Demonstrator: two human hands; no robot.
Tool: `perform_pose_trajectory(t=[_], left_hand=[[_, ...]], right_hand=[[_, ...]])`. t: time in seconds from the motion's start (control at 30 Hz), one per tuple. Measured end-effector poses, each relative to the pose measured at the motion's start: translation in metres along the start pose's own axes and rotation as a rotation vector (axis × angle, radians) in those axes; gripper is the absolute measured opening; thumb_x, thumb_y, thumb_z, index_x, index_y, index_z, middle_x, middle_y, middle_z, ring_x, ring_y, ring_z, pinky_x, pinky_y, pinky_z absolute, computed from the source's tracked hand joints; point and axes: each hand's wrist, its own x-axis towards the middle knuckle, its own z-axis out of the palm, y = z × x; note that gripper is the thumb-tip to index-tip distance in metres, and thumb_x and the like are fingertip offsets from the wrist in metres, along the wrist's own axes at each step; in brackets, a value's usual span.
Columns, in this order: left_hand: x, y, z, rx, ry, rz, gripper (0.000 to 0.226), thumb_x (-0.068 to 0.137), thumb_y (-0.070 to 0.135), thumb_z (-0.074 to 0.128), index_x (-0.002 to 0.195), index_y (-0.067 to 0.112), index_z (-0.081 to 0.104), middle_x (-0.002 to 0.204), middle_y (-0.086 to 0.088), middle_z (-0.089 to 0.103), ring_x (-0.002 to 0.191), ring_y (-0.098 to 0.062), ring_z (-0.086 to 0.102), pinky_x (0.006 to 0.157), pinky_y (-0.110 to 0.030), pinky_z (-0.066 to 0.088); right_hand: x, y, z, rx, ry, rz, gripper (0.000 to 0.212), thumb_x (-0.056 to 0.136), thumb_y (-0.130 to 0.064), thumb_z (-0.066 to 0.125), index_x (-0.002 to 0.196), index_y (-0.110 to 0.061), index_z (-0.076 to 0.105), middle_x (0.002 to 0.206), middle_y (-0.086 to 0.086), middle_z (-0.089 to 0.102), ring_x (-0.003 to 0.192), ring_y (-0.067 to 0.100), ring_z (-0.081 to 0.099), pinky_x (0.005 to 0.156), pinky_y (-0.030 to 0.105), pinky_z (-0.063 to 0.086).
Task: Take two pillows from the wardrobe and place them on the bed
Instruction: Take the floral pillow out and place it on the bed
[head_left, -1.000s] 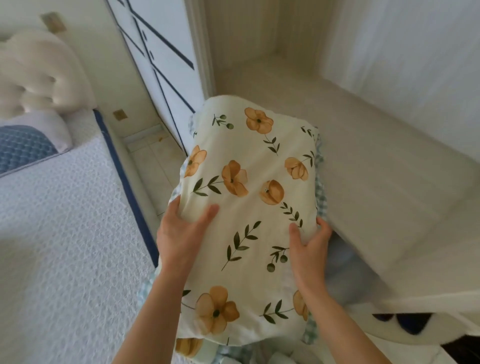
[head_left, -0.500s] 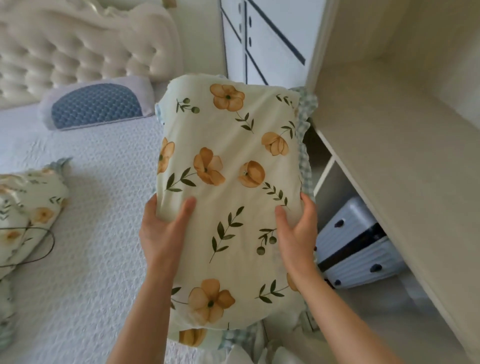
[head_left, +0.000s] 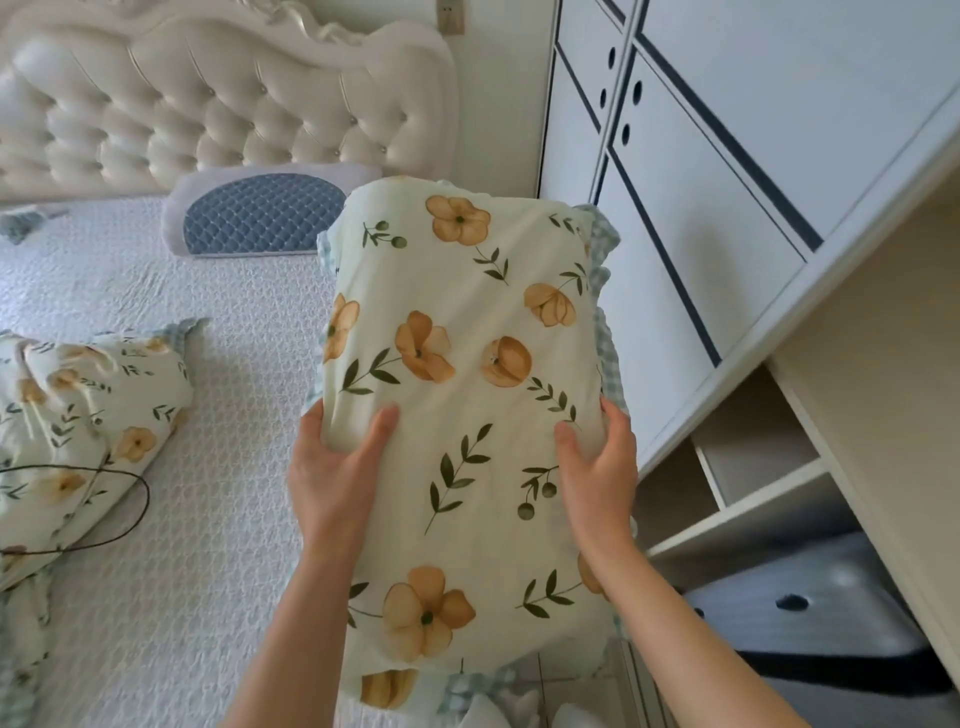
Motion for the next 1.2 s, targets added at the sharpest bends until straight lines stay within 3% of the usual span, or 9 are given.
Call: perform_pose_trajectory(t=[0.13, 0.27, 0.43, 0.63, 0.73, 0.87, 0.97, 1.07, 1.2], left_hand=[[0.043, 0.01, 0.014, 0.01, 0.018, 0.012, 0.077, 0.064, 0.072, 0.073, 0.129, 0.038, 0.051, 0.091, 0.03, 0.052, 0.082, 0.011, 0.049, 0.06, -0.015, 0.035], [0.097, 0.018, 0.001, 0.019, 0.045, 0.003, 0.074, 0.066, 0.069, 0.074, 0.129, 0.036, 0.052, 0.088, 0.031, 0.05, 0.079, 0.013, 0.046, 0.06, -0.013, 0.033], [0.154, 0.025, 0.046, 0.02, 0.083, -0.037, 0.075, 0.066, 0.068, 0.074, 0.129, 0.034, 0.052, 0.088, 0.031, 0.047, 0.078, 0.012, 0.045, 0.06, -0.014, 0.032], [0.223, 0.054, 0.117, 0.025, 0.135, -0.092, 0.079, 0.066, 0.069, 0.072, 0.133, 0.032, 0.051, 0.108, 0.013, 0.059, 0.098, -0.011, 0.056, 0.081, -0.03, 0.043], [0.259, 0.074, 0.148, 0.036, 0.155, -0.126, 0.078, 0.068, 0.069, 0.072, 0.134, 0.033, 0.049, 0.111, 0.011, 0.061, 0.102, -0.014, 0.058, 0.083, -0.032, 0.045], [0.31, 0.093, 0.174, 0.026, 0.18, -0.18, 0.08, 0.067, 0.07, 0.071, 0.135, 0.036, 0.047, 0.116, 0.006, 0.064, 0.104, -0.019, 0.062, 0.092, -0.044, 0.053], [0.348, 0.103, 0.186, 0.031, 0.225, -0.2, 0.078, 0.068, 0.07, 0.071, 0.134, 0.035, 0.048, 0.111, 0.009, 0.065, 0.1, -0.016, 0.063, 0.088, -0.042, 0.053], [0.388, 0.108, 0.197, 0.023, 0.258, -0.213, 0.072, 0.068, 0.069, 0.071, 0.129, 0.036, 0.05, 0.099, 0.016, 0.063, 0.092, -0.01, 0.062, 0.076, -0.033, 0.048], [0.45, 0.113, 0.207, 0.001, 0.274, -0.235, 0.074, 0.069, 0.068, 0.071, 0.131, 0.035, 0.05, 0.102, 0.012, 0.064, 0.095, -0.015, 0.063, 0.079, -0.037, 0.052]], right_hand=[[0.038, -0.008, 0.032, -0.003, -0.012, 0.009, 0.055, 0.089, -0.036, 0.061, 0.138, -0.025, 0.037, 0.128, -0.004, 0.05, 0.115, 0.012, 0.05, 0.096, 0.045, 0.049], [0.059, -0.032, 0.081, -0.032, -0.024, 0.015, 0.055, 0.089, -0.037, 0.06, 0.138, -0.025, 0.037, 0.129, -0.004, 0.048, 0.117, 0.013, 0.048, 0.099, 0.045, 0.047], [0.132, -0.031, 0.115, -0.083, -0.078, 0.02, 0.058, 0.09, -0.037, 0.058, 0.14, -0.023, 0.034, 0.135, -0.002, 0.045, 0.123, 0.015, 0.044, 0.103, 0.046, 0.042], [0.25, -0.038, 0.151, -0.106, -0.12, 0.025, 0.056, 0.087, -0.033, 0.059, 0.138, -0.023, 0.038, 0.128, -0.004, 0.046, 0.119, 0.015, 0.046, 0.103, 0.044, 0.042], [0.307, -0.048, 0.171, -0.107, -0.153, 0.033, 0.057, 0.085, -0.035, 0.058, 0.138, -0.025, 0.038, 0.126, -0.006, 0.046, 0.118, 0.014, 0.046, 0.103, 0.044, 0.042], [0.369, -0.063, 0.204, -0.108, -0.205, 0.012, 0.057, 0.085, -0.036, 0.058, 0.137, -0.027, 0.038, 0.125, -0.01, 0.045, 0.119, 0.011, 0.044, 0.104, 0.043, 0.04], [0.407, -0.073, 0.234, -0.112, -0.245, -0.014, 0.058, 0.086, -0.038, 0.057, 0.139, -0.028, 0.036, 0.123, -0.014, 0.04, 0.118, 0.006, 0.039, 0.106, 0.038, 0.036], [0.443, -0.082, 0.268, -0.117, -0.283, -0.032, 0.058, 0.085, -0.04, 0.057, 0.138, -0.028, 0.036, 0.126, -0.014, 0.041, 0.121, 0.008, 0.04, 0.106, 0.039, 0.036], [0.488, -0.096, 0.32, -0.143, -0.295, -0.087, 0.057, 0.086, -0.038, 0.058, 0.138, -0.027, 0.038, 0.131, -0.009, 0.044, 0.121, 0.007, 0.039, 0.106, 0.038, 0.035]])
